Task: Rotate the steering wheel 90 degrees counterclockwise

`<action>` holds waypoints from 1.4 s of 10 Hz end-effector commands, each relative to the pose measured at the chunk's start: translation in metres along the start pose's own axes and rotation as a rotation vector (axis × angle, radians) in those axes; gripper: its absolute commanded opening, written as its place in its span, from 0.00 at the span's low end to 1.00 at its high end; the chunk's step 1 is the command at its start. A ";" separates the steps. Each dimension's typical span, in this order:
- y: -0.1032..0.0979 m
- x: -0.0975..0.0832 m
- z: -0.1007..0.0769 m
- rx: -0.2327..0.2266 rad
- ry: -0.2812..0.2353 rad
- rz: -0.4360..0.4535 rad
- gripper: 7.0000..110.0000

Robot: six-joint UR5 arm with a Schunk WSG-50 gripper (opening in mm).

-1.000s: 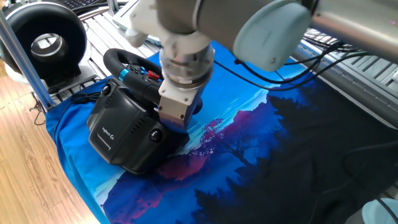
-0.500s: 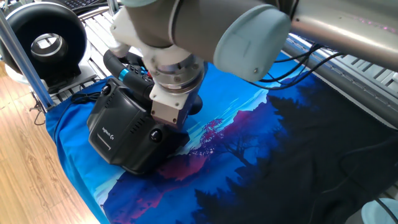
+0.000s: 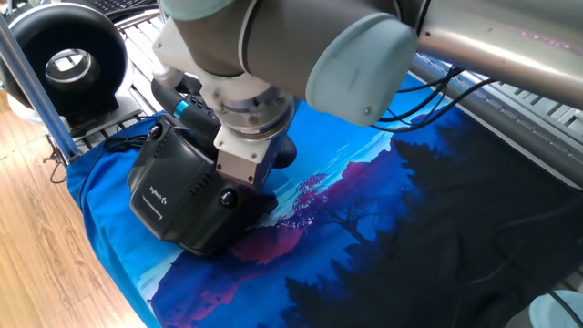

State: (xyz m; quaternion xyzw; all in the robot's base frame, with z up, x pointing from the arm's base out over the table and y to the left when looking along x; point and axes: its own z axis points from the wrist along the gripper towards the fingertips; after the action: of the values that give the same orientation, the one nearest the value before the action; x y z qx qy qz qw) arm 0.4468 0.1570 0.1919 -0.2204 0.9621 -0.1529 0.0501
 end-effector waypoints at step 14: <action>-0.017 -0.017 0.006 0.148 -0.023 0.130 0.36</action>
State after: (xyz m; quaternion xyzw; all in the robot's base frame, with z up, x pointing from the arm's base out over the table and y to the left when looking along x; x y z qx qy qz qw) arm 0.4703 0.1474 0.1871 -0.1764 0.9598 -0.1997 0.0889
